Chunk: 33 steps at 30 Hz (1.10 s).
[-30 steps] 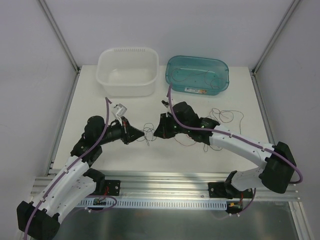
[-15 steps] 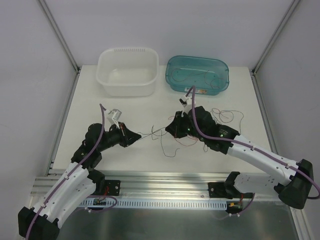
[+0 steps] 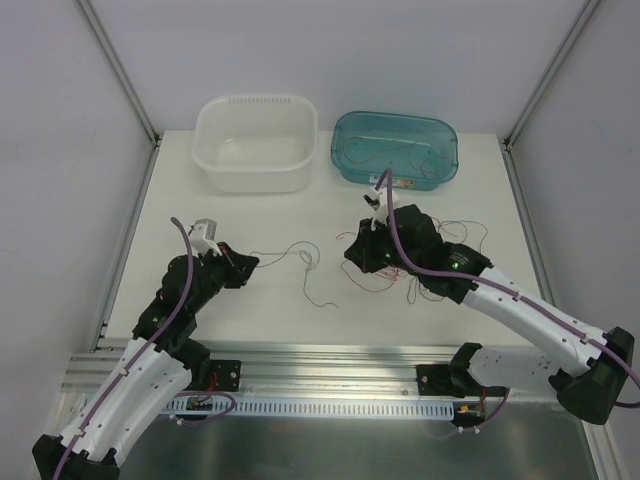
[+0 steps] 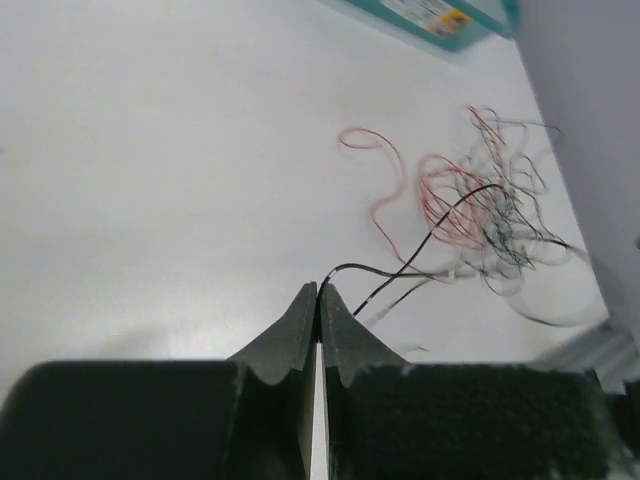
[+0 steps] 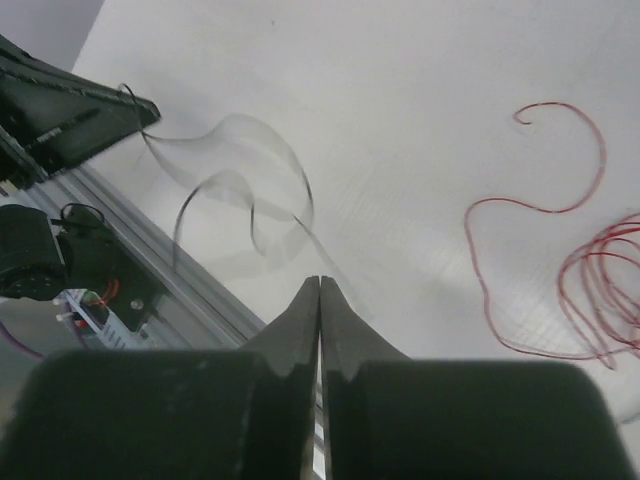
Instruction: Untangle the cables
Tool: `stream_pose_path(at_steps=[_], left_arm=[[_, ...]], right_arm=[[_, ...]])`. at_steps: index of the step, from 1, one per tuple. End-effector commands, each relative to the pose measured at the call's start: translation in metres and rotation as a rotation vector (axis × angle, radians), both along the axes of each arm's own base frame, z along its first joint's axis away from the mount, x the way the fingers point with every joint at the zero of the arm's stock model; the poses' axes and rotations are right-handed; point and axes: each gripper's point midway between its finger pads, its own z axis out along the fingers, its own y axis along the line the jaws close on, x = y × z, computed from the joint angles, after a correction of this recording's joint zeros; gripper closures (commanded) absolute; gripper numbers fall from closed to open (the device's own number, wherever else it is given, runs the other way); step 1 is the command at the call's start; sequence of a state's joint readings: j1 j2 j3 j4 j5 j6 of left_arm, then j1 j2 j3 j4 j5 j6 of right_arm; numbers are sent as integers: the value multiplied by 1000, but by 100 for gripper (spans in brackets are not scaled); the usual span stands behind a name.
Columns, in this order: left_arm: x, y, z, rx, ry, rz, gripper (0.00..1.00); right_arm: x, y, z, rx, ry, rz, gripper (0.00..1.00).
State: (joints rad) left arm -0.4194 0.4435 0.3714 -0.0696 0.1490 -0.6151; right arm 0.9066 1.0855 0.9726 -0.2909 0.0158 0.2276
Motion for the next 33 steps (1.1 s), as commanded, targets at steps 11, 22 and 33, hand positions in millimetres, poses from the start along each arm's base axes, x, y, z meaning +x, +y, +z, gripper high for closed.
stream_pose_path(at_steps=[11,22,33], left_arm=[[41,52,113,485,-380,115,100],[68,36,166,512,-397,69,100],[169,29,245,721,-488,118,100]], right_arm=[[-2,-31,-36,-317,86,134,99],[-9,-49,-19,-272,-8,108,39],[-26,-87,-10,-223,-92,23,10]])
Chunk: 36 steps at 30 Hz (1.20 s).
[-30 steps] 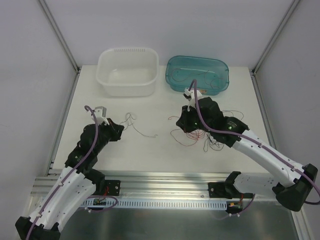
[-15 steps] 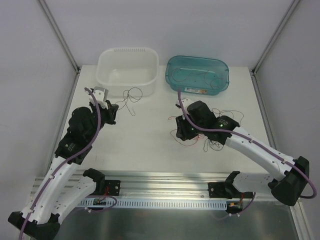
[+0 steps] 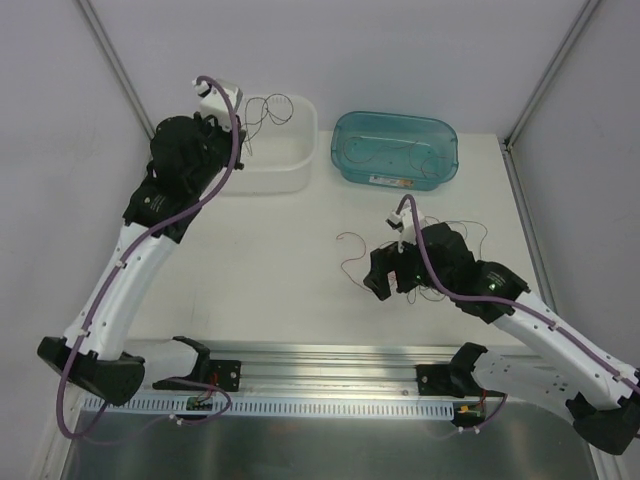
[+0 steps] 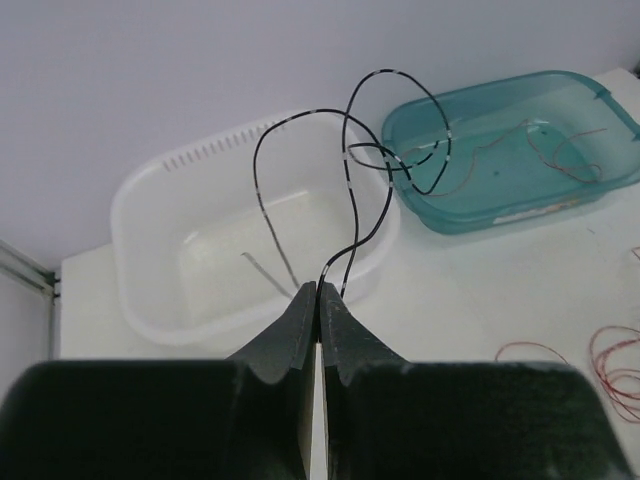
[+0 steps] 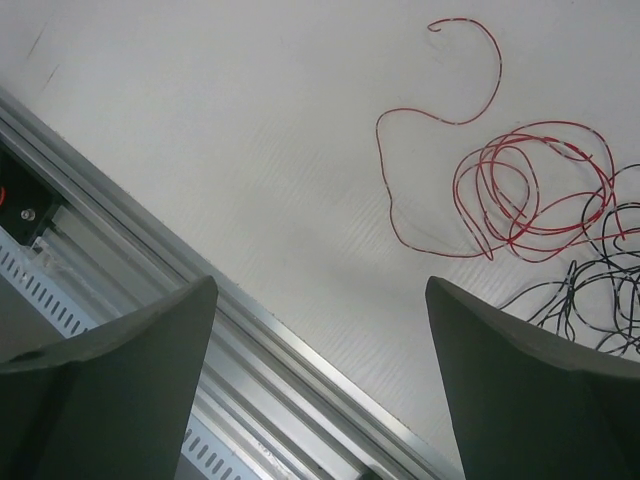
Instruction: Untangle the cables
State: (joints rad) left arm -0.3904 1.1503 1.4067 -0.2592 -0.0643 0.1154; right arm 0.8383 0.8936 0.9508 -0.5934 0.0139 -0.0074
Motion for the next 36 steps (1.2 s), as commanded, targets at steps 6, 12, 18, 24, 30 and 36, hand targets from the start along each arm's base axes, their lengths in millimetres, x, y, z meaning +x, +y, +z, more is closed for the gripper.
stream_pose_path(at_steps=[6,12,18,24,30,36], left_arm=[[110,9,-9,129,25,50,100],[194,32,-90,170,177,133,96],[198,31,-108,153,218,125,27],[138,20,-75,-35,224,79,9],[44,-6,-83,-228,326,-81,1],[-38,10,-155,-208,416,-76,1]], right_arm=[[-1,-29,-2,-26,-58,-88,7],[1,-36,-20,-79,-42,-114,5],[9,-44,-26,-141,-49,-155,4],[30,-61,-28,-187,-56,-262,3],[47,-81,-48,-197,67,-397,5],[64,-78,-77,-141,178,-453,11]])
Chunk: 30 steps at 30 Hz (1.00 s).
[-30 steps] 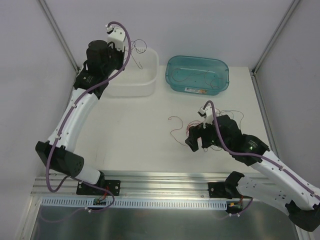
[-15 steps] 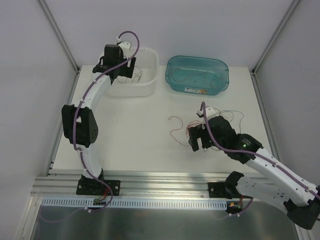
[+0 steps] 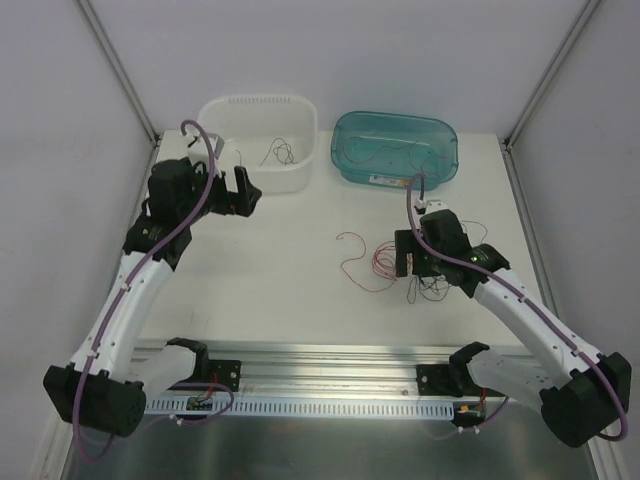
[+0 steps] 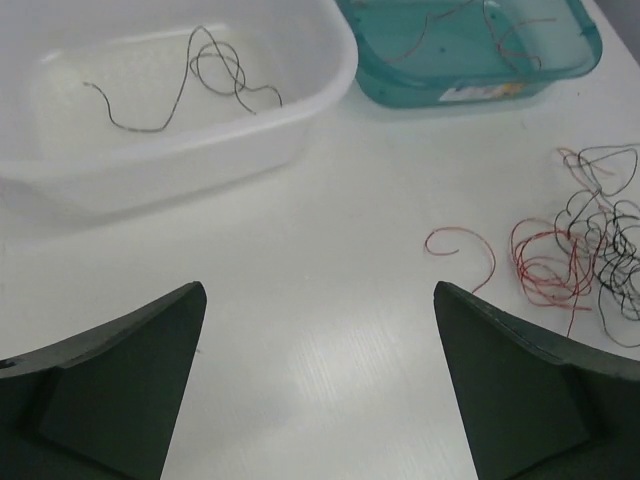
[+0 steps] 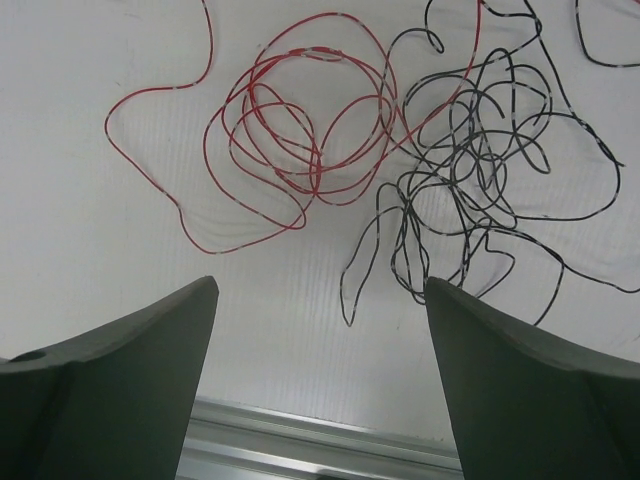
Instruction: Untangle the cables
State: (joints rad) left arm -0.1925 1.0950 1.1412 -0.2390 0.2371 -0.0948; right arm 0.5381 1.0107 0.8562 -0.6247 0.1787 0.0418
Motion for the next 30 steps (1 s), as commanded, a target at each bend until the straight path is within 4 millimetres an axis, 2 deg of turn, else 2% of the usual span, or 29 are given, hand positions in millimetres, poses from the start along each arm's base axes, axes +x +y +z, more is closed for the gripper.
stream_pose_path(at_steps=[1,3,4,6,7,11,13,15,16,17,19,20,22,23,25,29,30], left_arm=[[-39,4,-89,25,189,-6,1],[-54,10,-103,37,195,10,1],[-63,12,-123,40,235,11,1],[-73,10,-129,27,237,-2,1],[-78,11,-139,30,255,-3,1],[-79,17,-140,48,241,21,1],[-79,18,-139,44,238,28,2],[-79,15,-138,36,241,17,2],[-80,14,-139,34,246,10,2],[-80,13,-139,32,246,5,2],[-81,11,-139,24,249,-2,2],[-81,11,-140,25,254,-2,2],[-82,10,-140,19,257,-11,2],[-82,9,-140,15,258,-16,2],[-83,7,-141,8,267,-26,2],[-85,1,-144,-4,286,-54,2],[-85,0,-145,-5,289,-60,3]], right_arm=[[10,16,-10,80,38,-7,11],[17,25,-25,86,71,0,16],[20,27,-30,87,79,2,18],[26,31,-47,73,107,-2,25],[28,33,-52,69,116,3,28],[35,44,-78,65,187,20,35],[34,62,-88,102,248,61,40],[30,83,-89,113,268,107,48],[35,97,-86,110,263,130,51],[27,111,-86,87,267,171,58],[25,130,-83,90,263,205,68],[24,146,-82,100,264,228,78],[20,161,-79,117,276,245,87],[18,172,-72,120,264,270,95],[15,179,-66,122,250,288,99],[11,182,-41,144,208,307,99],[11,183,-26,168,176,315,99]])
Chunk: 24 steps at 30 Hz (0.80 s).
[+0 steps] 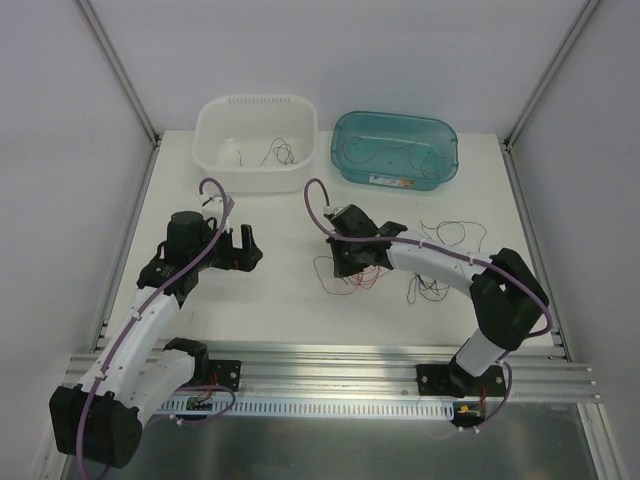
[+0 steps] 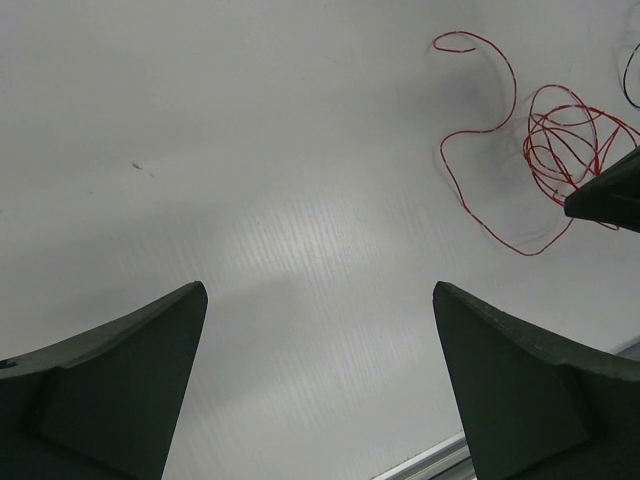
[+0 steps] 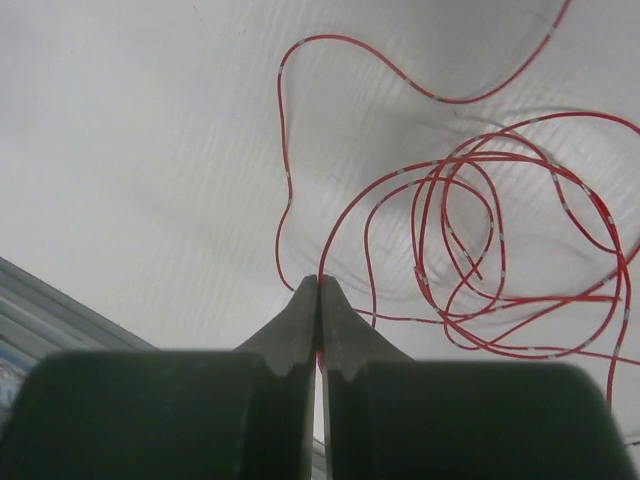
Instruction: Untangle the cables
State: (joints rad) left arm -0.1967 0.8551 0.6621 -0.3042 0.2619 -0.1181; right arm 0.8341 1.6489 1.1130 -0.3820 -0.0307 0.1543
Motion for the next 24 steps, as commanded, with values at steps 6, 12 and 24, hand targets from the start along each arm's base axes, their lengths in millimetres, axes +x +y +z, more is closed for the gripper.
stream_pose_path(at_steps=[6,12,24], left_arm=[[1,-18,8,-63,0,-75,3],[1,-20,6,-67,8,-87,2],[-7,-35,18,-114,-43,-191,3]], right_arm=[[-8,0,151,224,-222,28,99],[-8,-37,279,329,-536,9,99],[-10,-42,273,373,-551,0,99]])
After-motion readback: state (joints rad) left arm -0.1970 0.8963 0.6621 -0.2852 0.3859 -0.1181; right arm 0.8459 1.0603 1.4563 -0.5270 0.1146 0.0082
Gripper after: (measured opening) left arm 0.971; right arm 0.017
